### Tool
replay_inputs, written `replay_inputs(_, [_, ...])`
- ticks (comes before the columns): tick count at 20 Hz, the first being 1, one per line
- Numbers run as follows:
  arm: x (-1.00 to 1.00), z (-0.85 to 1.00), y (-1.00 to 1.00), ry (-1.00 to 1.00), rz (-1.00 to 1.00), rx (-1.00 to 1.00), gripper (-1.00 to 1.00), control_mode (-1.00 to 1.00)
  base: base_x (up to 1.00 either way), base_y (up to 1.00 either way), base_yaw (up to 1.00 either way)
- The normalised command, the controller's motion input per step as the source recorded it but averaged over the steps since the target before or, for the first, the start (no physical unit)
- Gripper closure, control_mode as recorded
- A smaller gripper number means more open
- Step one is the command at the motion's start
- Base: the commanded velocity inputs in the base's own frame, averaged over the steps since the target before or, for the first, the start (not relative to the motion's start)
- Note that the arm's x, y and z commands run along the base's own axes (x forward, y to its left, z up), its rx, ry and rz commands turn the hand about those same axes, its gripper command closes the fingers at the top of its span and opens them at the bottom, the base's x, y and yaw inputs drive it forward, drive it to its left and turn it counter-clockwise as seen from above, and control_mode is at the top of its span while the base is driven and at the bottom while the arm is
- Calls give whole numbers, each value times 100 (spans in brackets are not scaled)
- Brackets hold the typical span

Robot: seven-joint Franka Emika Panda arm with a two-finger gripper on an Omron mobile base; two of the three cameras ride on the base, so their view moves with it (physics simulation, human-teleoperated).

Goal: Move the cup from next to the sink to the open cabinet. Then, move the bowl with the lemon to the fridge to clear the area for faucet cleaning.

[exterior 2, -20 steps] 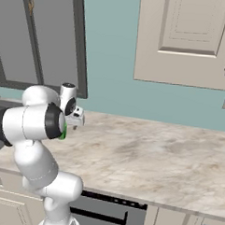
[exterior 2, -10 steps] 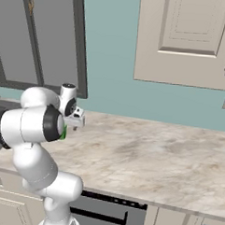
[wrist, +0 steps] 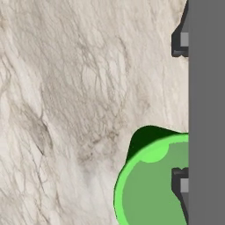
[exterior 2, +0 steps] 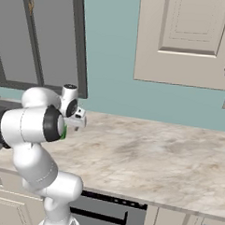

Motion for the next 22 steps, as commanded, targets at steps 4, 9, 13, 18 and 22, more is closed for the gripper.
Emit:
replay_inputs(4, [23,-7,0,0,0,0,-100,-100,0,0,0])
replay_inputs(9, [9,-20,0,0,0,0,-100,-100,0,0,0])
replay_inputs(13, [0,-36,0,0,0,0,-100,-100,0,0,0])
replay_inputs(18, [0,-19,0,0,0,0,-100,-100,0,0,0])
replay_inputs(22, [0,-3,0,0,0,0,100,-100,0,0,0])
